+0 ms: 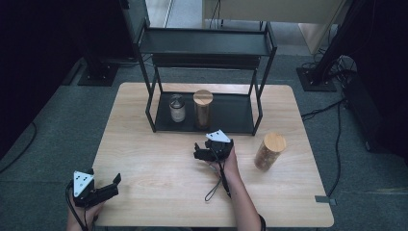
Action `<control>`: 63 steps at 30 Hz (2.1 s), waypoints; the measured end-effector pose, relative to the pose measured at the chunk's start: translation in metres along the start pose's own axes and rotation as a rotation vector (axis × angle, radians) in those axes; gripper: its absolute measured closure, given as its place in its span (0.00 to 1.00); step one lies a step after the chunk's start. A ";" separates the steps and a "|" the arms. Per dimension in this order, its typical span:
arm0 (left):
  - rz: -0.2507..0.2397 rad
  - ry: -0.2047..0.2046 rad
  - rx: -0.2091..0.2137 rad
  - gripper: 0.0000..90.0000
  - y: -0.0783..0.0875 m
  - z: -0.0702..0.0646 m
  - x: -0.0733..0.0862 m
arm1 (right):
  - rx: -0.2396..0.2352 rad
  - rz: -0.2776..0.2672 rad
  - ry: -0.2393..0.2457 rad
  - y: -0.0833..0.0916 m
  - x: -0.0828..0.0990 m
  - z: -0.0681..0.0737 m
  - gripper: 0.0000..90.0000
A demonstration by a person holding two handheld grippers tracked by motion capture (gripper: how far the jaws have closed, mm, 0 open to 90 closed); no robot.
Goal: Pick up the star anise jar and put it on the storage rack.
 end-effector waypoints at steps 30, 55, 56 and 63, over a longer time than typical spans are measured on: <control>-0.001 0.002 0.000 0.00 0.000 0.000 0.000 | -0.004 -0.015 0.045 0.040 0.018 0.013 0.05; -0.003 0.003 -0.001 0.00 0.000 0.000 0.000 | -0.012 -0.025 0.082 0.074 0.034 0.019 0.04; -0.003 0.003 -0.001 0.00 0.000 0.000 0.000 | -0.011 -0.025 0.081 0.075 0.034 0.019 0.04; -0.002 0.002 -0.002 0.00 0.000 0.000 0.000 | -0.030 -0.041 0.091 0.085 0.037 0.021 0.04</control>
Point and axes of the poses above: each handheld gripper's, and its own axes: y roughly backward along the jaws, x roughly out of its underside, z roughly to its left, the point moved 7 cm from there along -y, roughly forward along the jaws, and after that the axes turned 10 degrees about -z, right-handed, at the moved point
